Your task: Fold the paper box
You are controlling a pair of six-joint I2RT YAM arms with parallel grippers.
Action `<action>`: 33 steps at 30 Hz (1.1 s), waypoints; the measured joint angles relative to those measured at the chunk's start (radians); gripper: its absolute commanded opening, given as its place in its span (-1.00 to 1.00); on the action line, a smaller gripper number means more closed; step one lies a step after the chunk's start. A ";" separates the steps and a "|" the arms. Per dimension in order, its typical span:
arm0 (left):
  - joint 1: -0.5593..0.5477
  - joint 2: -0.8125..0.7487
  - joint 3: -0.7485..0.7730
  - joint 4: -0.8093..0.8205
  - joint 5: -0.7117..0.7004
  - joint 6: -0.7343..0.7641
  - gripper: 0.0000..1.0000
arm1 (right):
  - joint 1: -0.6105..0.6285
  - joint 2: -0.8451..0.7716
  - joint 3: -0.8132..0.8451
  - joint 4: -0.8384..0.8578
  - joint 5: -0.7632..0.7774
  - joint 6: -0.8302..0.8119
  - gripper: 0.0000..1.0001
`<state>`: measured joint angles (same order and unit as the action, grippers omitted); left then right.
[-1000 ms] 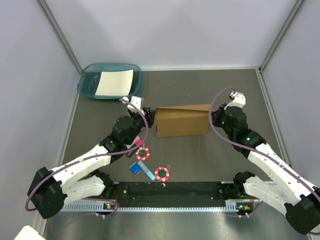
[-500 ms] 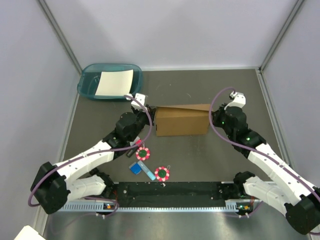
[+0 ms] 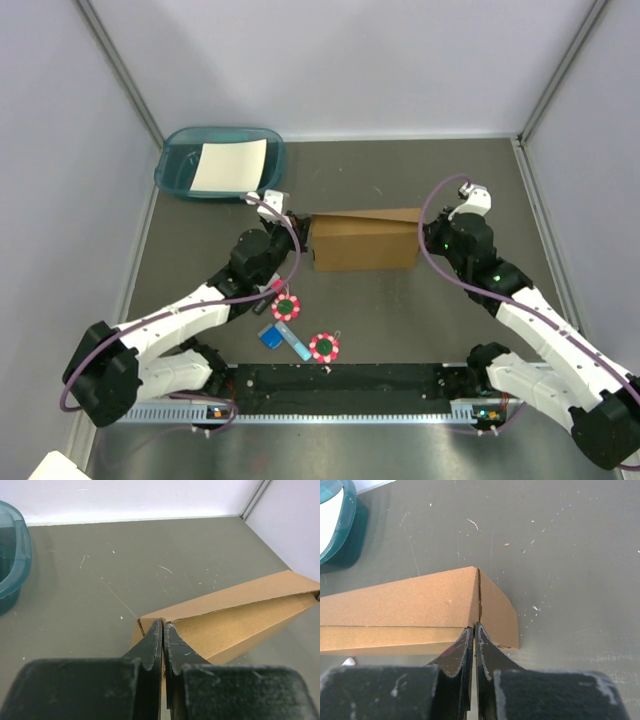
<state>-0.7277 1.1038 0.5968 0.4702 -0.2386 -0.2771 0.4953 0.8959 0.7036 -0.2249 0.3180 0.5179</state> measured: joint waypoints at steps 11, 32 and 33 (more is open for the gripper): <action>-0.004 0.025 -0.078 0.182 -0.006 -0.038 -1.00 | 0.000 -0.005 0.000 -0.008 0.006 -0.001 -1.00; -0.054 0.145 -0.213 0.565 -0.087 -0.018 -1.00 | 0.000 0.002 0.026 -0.047 0.026 -0.027 -1.00; -0.056 0.146 -0.217 0.574 -0.091 -0.015 -1.00 | 0.000 0.002 0.026 -0.048 0.026 -0.027 -1.00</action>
<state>-0.7841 1.2499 0.3798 1.0439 -0.3294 -0.2924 0.4953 0.8978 0.7300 -0.2729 0.3435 0.4908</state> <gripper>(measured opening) 0.014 0.006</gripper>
